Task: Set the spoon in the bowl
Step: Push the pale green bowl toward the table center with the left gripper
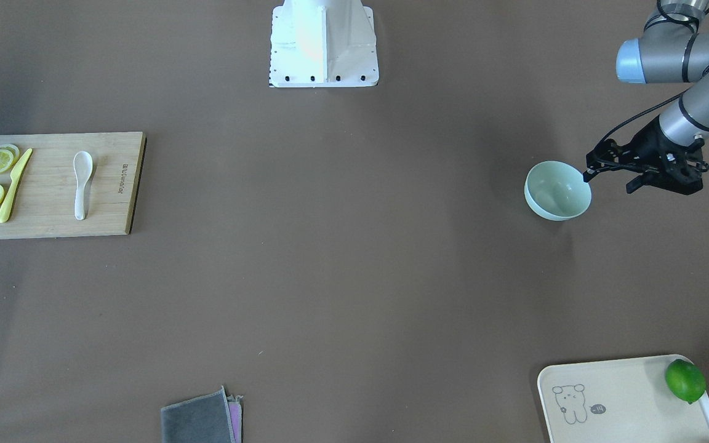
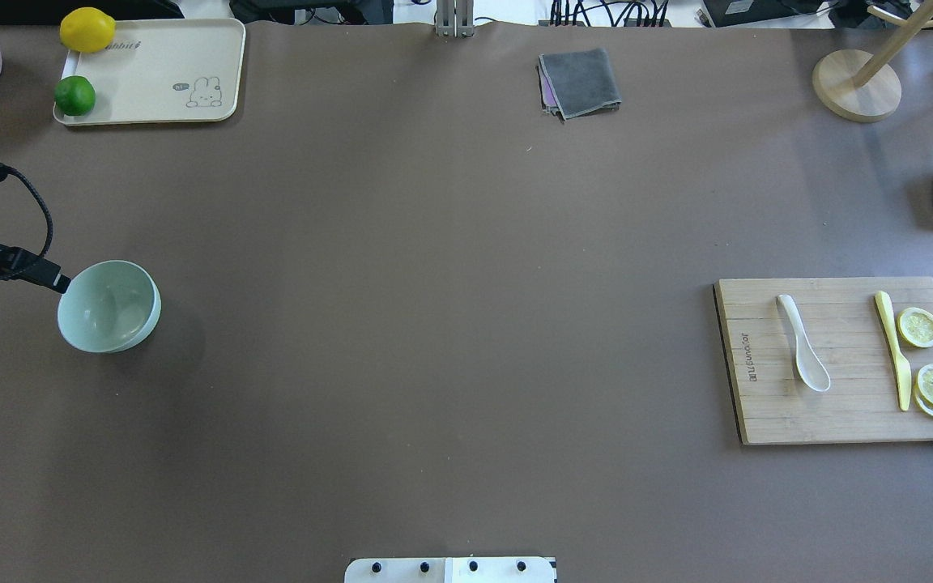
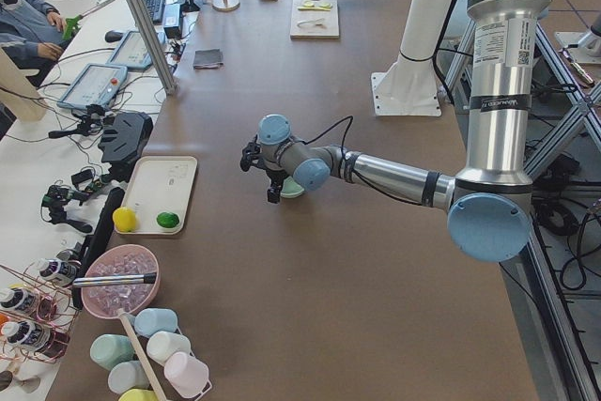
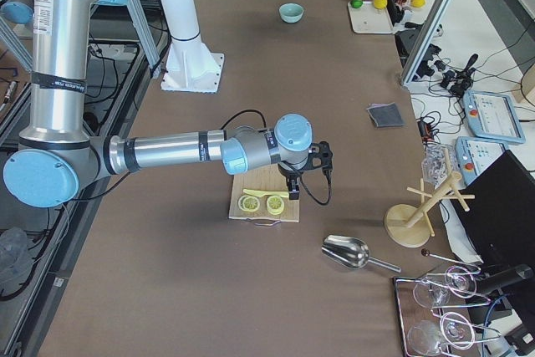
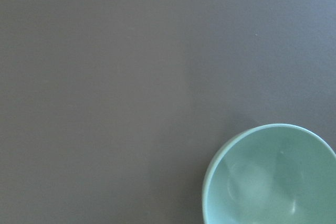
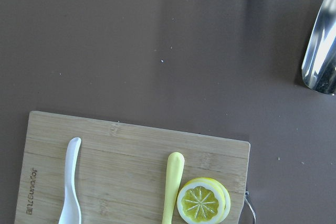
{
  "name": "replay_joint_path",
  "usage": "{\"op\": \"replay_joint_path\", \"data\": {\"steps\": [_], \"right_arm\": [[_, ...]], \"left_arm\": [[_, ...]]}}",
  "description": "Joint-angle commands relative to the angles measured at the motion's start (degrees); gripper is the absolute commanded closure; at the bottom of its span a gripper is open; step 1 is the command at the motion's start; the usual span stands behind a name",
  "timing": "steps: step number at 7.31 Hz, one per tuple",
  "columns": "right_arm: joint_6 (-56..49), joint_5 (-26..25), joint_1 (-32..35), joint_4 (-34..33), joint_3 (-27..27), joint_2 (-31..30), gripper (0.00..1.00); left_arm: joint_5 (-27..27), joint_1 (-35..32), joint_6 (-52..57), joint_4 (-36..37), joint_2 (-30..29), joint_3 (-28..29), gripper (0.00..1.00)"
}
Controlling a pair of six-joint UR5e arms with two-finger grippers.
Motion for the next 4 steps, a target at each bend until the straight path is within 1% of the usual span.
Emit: {"op": "replay_joint_path", "data": {"steps": [1,2,3,4], "right_arm": [[0.0,0.0,-0.2,0.2,0.0,0.1,0.0],[0.0,-0.1,-0.2,0.2,0.0,0.2,0.0],[0.0,-0.1,-0.3,0.2,0.0,0.2,0.0],[0.0,-0.1,-0.5,0.2,0.0,0.2,0.0]], "left_arm": [[1.5,2.2,0.2,-0.5,-0.9,2.3,0.04],[1.6,2.4,0.2,-0.9,-0.8,3.1,0.05],[1.5,3.0,0.1,-0.9,-0.9,3.3,0.11],[1.6,4.3,0.1,-0.9,-1.0,3.7,0.2]]}}
